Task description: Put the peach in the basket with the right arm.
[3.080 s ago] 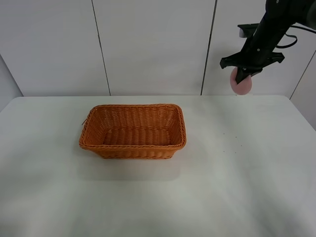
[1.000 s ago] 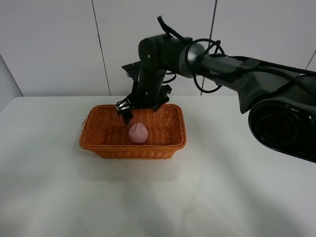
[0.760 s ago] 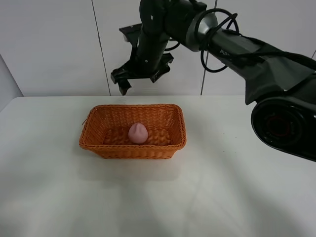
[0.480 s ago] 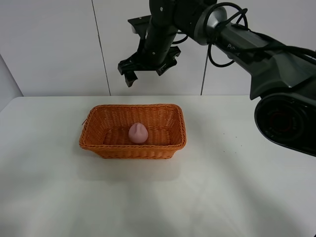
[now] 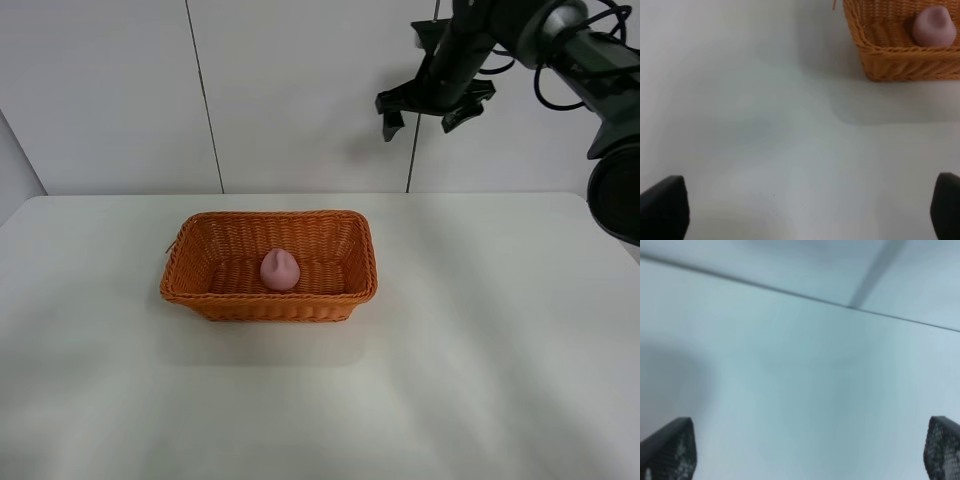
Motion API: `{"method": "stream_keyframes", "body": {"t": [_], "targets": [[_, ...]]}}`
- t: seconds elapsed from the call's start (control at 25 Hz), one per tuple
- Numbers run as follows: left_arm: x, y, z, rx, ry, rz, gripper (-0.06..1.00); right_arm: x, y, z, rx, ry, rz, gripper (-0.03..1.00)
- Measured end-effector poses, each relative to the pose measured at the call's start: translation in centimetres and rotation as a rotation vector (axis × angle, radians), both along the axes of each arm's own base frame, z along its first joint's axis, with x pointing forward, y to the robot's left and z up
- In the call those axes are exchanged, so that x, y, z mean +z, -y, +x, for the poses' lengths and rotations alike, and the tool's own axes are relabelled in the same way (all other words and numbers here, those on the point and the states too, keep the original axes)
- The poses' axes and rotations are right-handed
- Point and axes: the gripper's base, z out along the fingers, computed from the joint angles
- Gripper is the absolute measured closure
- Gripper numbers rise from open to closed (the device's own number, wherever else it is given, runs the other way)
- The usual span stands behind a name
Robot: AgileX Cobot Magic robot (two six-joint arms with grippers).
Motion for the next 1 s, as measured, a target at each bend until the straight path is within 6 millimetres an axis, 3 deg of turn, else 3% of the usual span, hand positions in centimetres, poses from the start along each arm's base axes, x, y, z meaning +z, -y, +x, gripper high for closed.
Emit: {"method": "stream_keyframes", "body": {"t": [0.08, 0.24, 0.4, 0.52, 0.8, 1.0], "targets": [[0.0, 0.0, 0.0, 0.000, 0.000, 0.000, -0.05, 0.0, 3.4, 0.6, -0.067, -0.001, 0.007, 0.27], [0.0, 0.0, 0.0, 0.000, 0.000, 0.000, -0.05, 0.0, 7.9, 1.1, -0.155, -0.004, 0.029, 0.27], [0.0, 0.0, 0.0, 0.000, 0.000, 0.000, -0.05, 0.0, 10.7, 1.3, -0.211, -0.005, 0.039, 0.27], [0.0, 0.0, 0.0, 0.000, 0.000, 0.000, -0.05, 0.0, 11.3, 1.3, -0.223, -0.005, 0.047, 0.27], [0.0, 0.0, 0.0, 0.000, 0.000, 0.000, -0.05, -1.0, 10.7, 0.2, -0.177, -0.076, 0.027, 0.27], [0.0, 0.0, 0.0, 0.000, 0.000, 0.000, -0.05, -0.4, 10.8, -2.8, -0.173, -0.145, 0.016, 0.27]]}}
